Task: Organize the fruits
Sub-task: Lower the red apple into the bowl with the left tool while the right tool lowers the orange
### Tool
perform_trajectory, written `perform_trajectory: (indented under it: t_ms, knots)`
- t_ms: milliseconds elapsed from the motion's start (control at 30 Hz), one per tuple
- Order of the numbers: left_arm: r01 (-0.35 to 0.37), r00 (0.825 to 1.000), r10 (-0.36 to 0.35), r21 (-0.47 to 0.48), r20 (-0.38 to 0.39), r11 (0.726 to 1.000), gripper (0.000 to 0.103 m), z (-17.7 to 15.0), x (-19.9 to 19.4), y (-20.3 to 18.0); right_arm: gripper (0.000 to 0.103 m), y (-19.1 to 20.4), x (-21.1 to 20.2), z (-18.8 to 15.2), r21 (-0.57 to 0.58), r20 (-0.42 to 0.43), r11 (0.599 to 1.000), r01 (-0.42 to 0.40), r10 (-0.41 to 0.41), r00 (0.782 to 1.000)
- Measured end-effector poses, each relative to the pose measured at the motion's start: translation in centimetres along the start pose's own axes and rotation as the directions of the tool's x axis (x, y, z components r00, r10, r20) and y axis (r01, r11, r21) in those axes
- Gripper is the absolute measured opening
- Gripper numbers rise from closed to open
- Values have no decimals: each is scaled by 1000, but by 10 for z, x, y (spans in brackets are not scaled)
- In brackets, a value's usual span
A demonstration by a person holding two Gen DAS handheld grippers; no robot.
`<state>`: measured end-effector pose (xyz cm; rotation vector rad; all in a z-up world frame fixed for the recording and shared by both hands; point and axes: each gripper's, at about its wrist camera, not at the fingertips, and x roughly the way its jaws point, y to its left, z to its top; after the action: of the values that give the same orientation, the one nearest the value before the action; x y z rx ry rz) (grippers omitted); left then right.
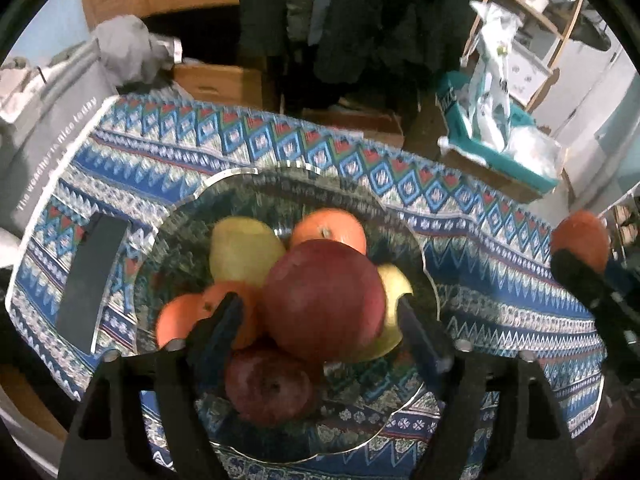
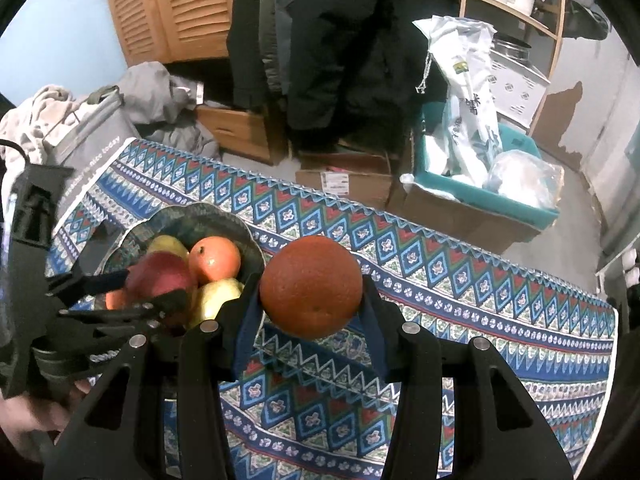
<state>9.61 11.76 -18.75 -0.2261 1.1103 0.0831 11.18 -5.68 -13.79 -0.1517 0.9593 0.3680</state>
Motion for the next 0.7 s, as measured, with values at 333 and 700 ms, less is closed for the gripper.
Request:
perform_trajectory:
  t_ms: [333,700]
  knots:
    - [3,999,-2,-30,32,1000,89,0,-21,16,46,9,1,-4,-6,-5,999,-32,32,999]
    - [-78,994,82,-65,69,995,89,-13,-45,50,46,55,22,-20,-69,-75,991,-112,107,991]
